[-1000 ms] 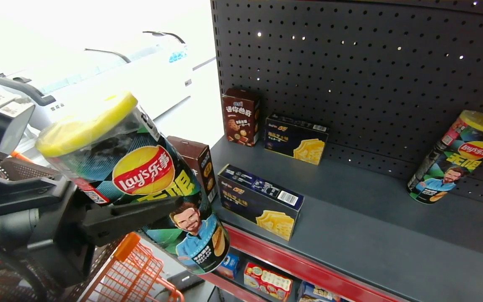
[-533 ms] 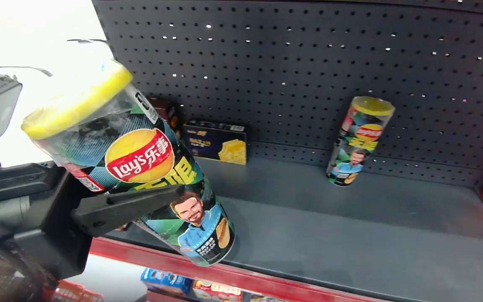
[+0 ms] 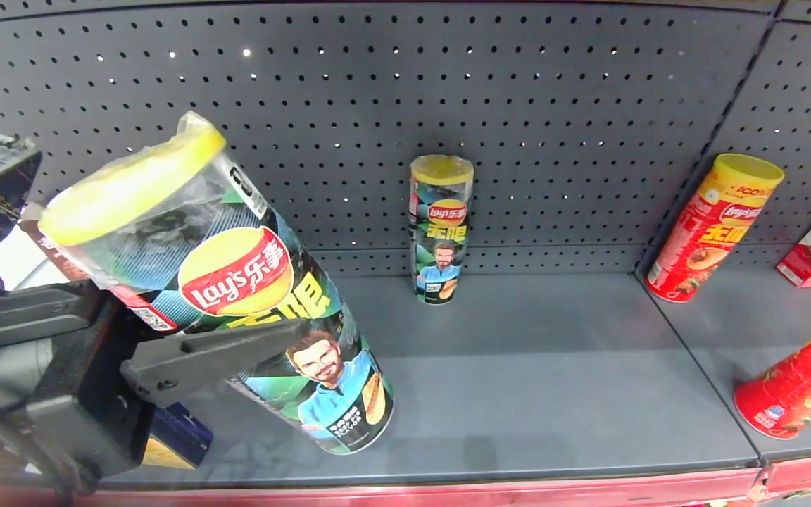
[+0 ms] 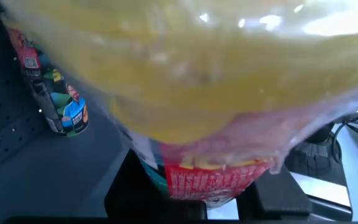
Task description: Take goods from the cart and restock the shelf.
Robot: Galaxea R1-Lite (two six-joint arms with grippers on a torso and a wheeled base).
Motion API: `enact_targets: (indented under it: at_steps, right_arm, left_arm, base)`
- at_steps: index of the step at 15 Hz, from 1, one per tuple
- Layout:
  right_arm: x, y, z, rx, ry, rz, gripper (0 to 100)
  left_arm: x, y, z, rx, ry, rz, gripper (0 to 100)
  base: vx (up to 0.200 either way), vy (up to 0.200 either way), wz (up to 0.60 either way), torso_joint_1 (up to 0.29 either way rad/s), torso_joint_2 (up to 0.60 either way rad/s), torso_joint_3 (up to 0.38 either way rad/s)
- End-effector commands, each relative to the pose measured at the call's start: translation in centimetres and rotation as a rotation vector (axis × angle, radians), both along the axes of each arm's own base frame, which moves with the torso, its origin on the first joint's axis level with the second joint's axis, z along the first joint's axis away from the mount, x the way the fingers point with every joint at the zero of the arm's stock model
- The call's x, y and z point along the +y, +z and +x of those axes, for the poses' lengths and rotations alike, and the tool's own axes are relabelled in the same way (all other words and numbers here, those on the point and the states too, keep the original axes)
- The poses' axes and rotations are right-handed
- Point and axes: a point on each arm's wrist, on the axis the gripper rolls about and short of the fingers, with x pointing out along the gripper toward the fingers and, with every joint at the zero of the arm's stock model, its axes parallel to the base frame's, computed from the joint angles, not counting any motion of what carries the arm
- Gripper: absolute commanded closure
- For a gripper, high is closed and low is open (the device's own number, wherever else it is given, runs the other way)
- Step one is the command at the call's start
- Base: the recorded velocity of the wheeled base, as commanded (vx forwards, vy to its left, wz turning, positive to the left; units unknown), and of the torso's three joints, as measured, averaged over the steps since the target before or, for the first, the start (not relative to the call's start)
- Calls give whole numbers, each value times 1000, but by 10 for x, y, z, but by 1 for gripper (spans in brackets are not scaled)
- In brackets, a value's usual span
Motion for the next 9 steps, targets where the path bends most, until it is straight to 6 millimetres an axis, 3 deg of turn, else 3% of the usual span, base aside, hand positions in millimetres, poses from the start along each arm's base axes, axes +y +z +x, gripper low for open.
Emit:
enact_targets:
  at_steps: [1, 9]
  right_arm:
    - [0, 0, 0, 0, 1, 0, 0]
    - [0, 1, 0, 0, -5, -2, 0]
  left_arm:
    - [0, -1, 0, 5, 0, 1, 100]
    - [6, -19, -1, 44, 27, 18, 100]
  base:
    - [0, 0, 0, 0, 0, 0]
    - [0, 0, 0, 0, 0, 0]
